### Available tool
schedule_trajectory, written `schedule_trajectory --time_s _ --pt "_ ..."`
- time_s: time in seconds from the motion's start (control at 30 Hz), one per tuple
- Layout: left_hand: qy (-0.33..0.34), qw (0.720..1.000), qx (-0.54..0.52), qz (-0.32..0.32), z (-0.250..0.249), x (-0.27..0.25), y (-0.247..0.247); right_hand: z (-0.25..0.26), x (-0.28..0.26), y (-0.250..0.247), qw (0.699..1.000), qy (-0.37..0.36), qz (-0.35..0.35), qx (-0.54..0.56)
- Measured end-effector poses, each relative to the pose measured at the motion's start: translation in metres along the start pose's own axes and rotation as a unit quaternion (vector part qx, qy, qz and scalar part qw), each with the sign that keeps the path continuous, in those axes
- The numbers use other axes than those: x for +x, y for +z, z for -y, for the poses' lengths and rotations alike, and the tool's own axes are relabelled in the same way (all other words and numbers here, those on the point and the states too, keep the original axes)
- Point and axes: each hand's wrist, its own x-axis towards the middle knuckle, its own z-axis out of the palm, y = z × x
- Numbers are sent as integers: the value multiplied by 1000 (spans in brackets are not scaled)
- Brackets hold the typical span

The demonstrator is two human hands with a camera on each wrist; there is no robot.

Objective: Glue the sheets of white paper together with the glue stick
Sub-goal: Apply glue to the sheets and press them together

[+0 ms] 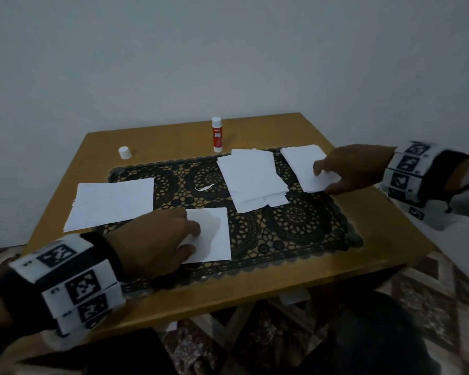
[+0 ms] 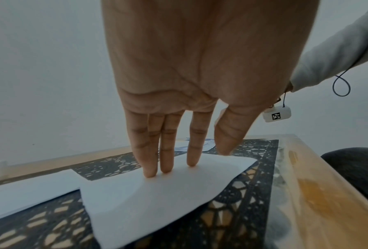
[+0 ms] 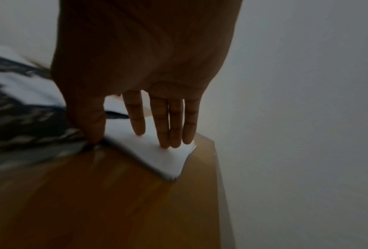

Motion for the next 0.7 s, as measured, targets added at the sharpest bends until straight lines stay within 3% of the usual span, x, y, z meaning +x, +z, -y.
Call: schedule_trajectory --time_s 0.33,0.7 --pt "-5 999 -8 33 -1 -11 -6 4 -4 22 991 -86 -89 -51" --pt "-9 998 -15 53 1 -12 -8 -3 5 31 980 -54 -156 107"
